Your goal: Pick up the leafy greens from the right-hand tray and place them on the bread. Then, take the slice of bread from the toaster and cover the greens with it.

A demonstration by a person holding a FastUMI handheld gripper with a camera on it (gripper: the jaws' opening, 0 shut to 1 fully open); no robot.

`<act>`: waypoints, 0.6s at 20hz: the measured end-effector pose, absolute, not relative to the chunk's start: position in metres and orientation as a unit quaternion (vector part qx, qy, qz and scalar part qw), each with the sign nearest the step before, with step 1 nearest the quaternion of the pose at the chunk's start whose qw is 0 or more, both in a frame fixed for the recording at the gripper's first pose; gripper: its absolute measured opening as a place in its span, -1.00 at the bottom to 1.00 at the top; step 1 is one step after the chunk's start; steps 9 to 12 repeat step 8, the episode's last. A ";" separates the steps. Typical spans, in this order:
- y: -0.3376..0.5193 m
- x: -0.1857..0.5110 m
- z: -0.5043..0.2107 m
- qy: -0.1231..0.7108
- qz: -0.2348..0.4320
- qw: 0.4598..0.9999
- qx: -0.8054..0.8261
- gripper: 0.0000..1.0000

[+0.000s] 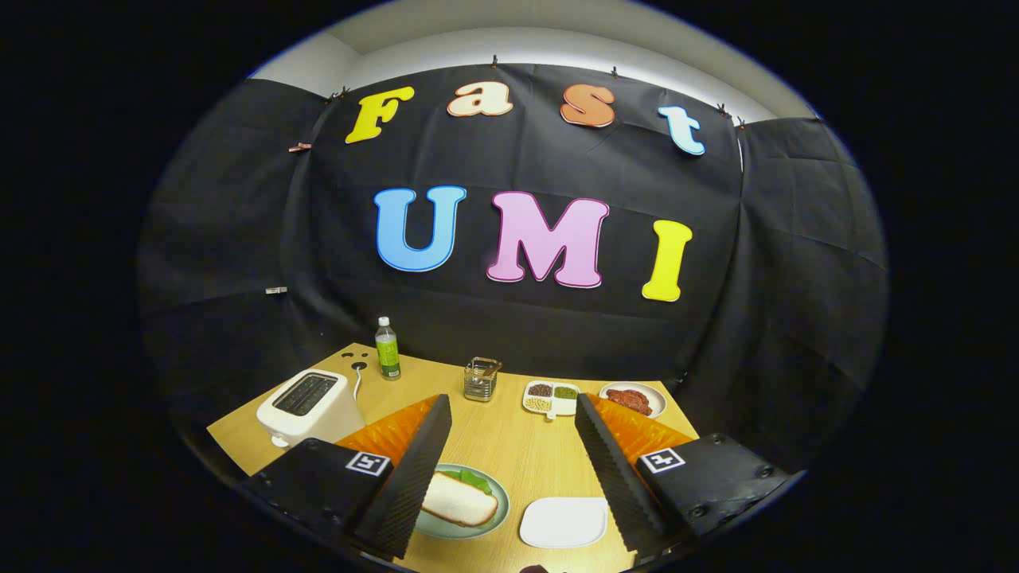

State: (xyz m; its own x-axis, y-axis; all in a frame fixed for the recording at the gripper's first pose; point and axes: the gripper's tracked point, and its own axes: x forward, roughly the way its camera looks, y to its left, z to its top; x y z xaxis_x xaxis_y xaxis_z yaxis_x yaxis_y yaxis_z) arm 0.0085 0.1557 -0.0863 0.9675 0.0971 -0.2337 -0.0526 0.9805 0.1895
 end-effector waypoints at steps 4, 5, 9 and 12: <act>0.154 0.008 -0.089 0.127 0.035 0.987 0.092 0.93; 0.154 0.007 -0.089 0.127 0.035 0.987 0.091 0.93; 0.153 0.006 -0.089 0.128 0.034 0.987 0.088 0.93; 0.153 0.006 -0.089 0.128 0.034 0.987 0.088 0.93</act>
